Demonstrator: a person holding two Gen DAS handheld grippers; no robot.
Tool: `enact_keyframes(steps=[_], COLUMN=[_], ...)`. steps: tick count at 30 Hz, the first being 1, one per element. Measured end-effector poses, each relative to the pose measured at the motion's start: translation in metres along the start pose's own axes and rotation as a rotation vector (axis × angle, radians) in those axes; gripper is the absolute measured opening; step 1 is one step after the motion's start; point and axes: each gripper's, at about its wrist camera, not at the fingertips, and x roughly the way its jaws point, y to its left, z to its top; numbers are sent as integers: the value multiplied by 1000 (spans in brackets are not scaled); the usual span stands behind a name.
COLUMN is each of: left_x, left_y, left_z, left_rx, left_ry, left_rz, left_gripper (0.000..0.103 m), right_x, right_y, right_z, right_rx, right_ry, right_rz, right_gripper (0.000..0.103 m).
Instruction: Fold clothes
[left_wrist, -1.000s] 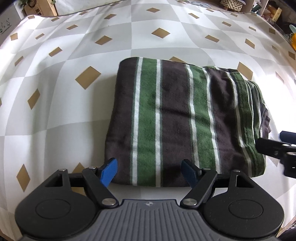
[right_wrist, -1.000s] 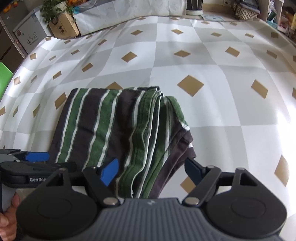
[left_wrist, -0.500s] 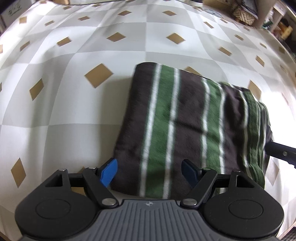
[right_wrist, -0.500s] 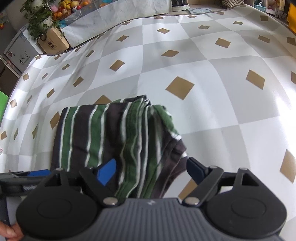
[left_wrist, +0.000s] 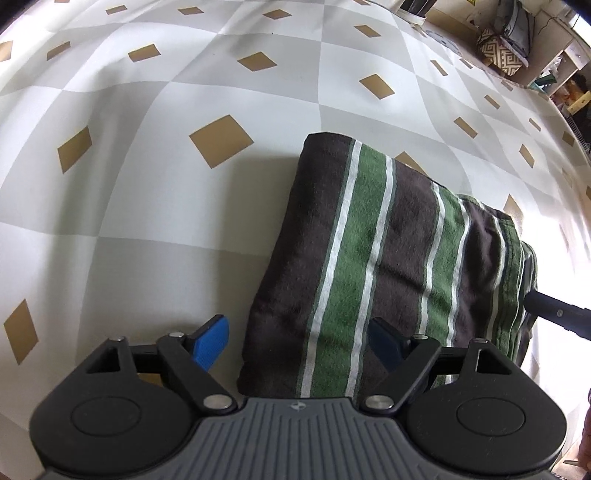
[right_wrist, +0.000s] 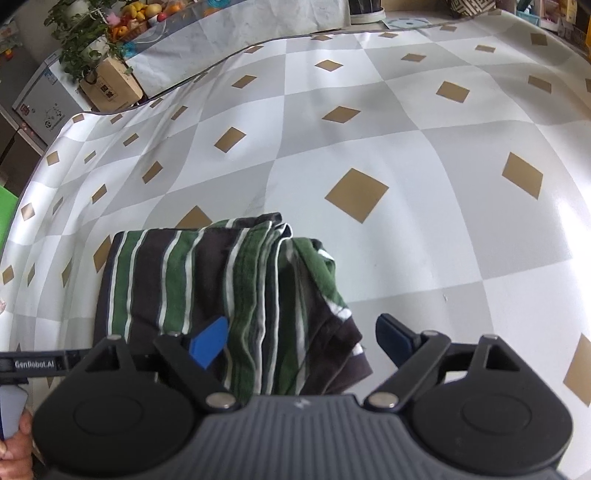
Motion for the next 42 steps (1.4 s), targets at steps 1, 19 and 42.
enact_keyframes(steps=[1,19,42], left_x=[1,9,24], left_y=[-1,2,-53], left_z=[0,9,-6], left_rx=[5,10,231], left_ry=[3,-21,-45], left_rz=[1,16,5], left_gripper=[82,91,101], right_x=[2,23,36], right_y=[-1,-5,18], right_z=[1,10,6], right_rx=[6,63,-63], right_ry=[2,38,-9], right_rz=[4,-4,74], right_gripper=[87,88,91])
